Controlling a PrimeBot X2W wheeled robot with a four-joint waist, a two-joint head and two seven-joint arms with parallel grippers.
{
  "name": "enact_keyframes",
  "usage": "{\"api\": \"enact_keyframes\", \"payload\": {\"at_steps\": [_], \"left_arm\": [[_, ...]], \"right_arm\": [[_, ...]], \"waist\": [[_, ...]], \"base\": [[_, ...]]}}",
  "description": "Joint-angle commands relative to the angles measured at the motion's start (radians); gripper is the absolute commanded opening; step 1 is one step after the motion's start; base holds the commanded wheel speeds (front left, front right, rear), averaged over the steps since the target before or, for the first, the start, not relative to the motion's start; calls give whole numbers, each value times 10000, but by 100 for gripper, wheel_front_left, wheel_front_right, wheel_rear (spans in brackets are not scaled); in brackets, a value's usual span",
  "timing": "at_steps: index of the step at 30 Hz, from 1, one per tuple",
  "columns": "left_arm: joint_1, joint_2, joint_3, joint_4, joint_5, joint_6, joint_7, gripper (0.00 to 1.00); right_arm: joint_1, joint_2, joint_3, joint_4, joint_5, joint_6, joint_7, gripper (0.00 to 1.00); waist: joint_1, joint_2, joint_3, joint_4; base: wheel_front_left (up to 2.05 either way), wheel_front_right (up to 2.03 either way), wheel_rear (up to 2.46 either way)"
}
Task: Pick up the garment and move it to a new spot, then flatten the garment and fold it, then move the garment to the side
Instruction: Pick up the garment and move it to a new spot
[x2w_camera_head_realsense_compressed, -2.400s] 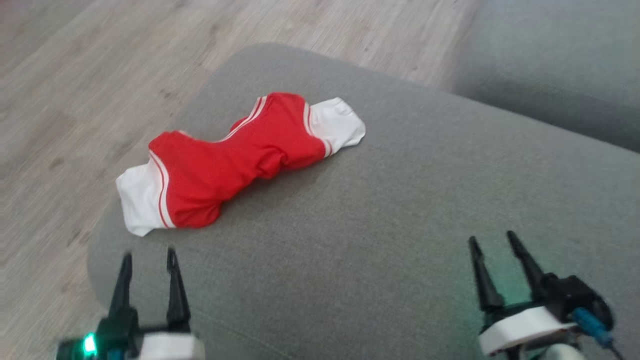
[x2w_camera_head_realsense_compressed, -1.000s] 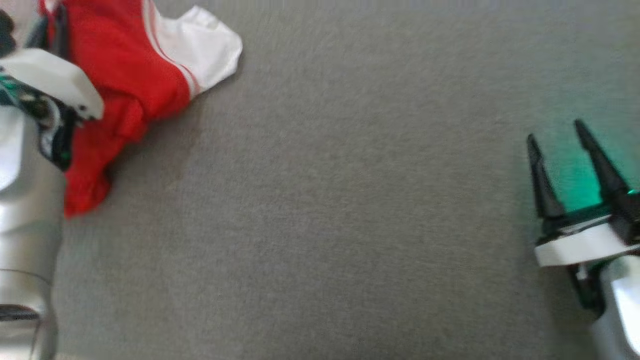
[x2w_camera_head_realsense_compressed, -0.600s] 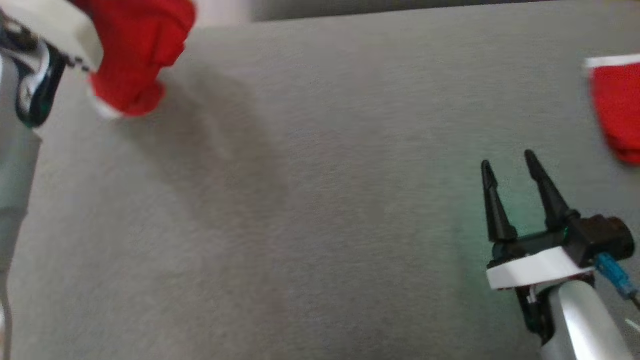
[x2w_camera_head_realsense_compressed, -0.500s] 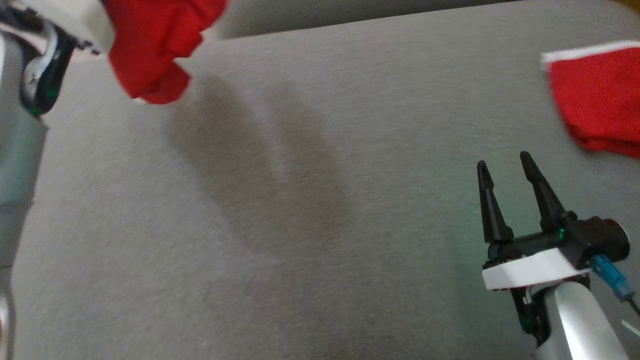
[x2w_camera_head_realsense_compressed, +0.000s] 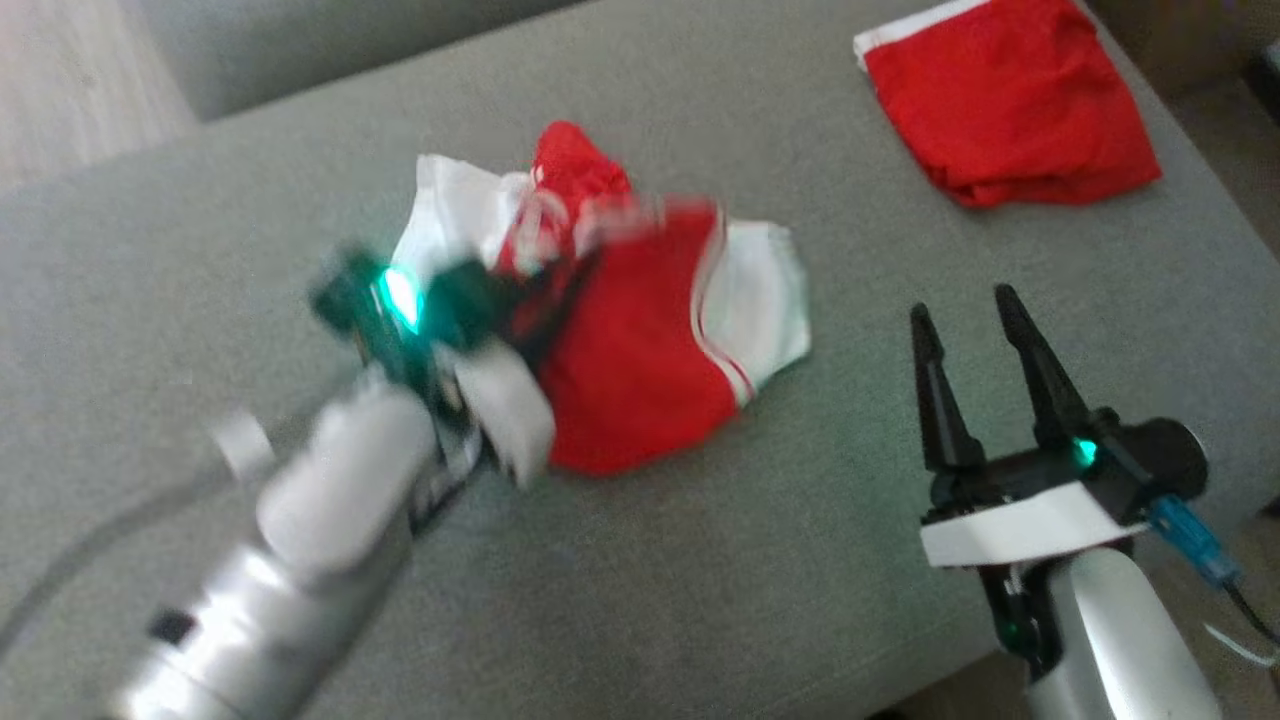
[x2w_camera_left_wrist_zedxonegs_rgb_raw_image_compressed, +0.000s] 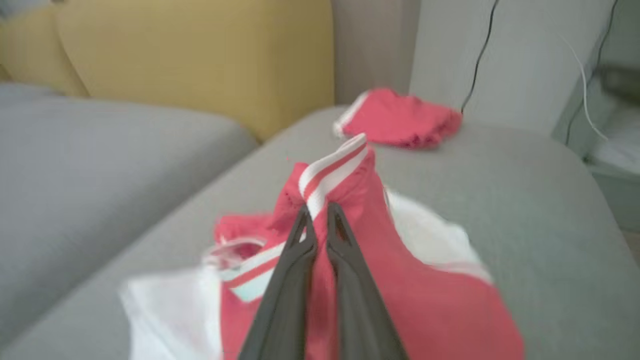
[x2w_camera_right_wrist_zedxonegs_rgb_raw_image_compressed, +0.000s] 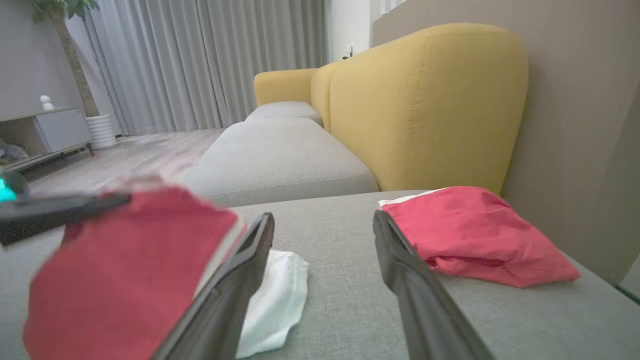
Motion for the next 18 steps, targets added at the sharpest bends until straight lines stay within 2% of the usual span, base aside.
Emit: {"api": "enact_keyframes", "payload": {"at_steps": [1,2,5,8,10,11,12,15,18], "left_arm": [[-27,21,175,160,208,137,-531,38],[228,-194,35,497,343,299,-930,100],[863,-760,-275,1159,881,1006,-2131,100],[1675,-1187,4,1068,1105,1919,-2430,100],[2472,-1281,606,3,1284,2508,-2441,100],[2472,-1281,606,3,1284,2508,-2441,100],[2997,-1264,945,-535,1375,2759,-2443,100],[4750,-1230,2159,-2012,1533,3358,-2446,100],[6446,-1290,3435,-3136,1707,3686,-2447,100]], "right_arm": [[-461,107,296,-387,65,-7,-24,100],[-467,112,306,-377,85,-7,-24,100],[-365,117,327,-318,157,-7,-24,100],[-92,119,281,-164,85,-7,-24,100],[127,119,215,-43,-7,-7,-24,100],[127,119,215,-43,-7,-7,-24,100],[250,119,167,21,-46,-7,-24,100],[717,66,-7,237,-150,-7,-24,100],[1297,38,-307,382,-232,-7,-24,100]], "waist": [[-2,0,511,-73],[-2,0,572,-8],[-2,0,494,334],[-2,0,101,862],[-2,0,-269,1271],[-2,0,-269,1271],[-2,0,-487,1474],[-2,0,-1227,2098],[-2,0,-1958,2693]], "base": [[0,0,0],[0,0,0],[0,0,0],[0,0,0],[0,0,0],[0,0,0],[0,0,0],[0,0,0],[0,0,0]]}}
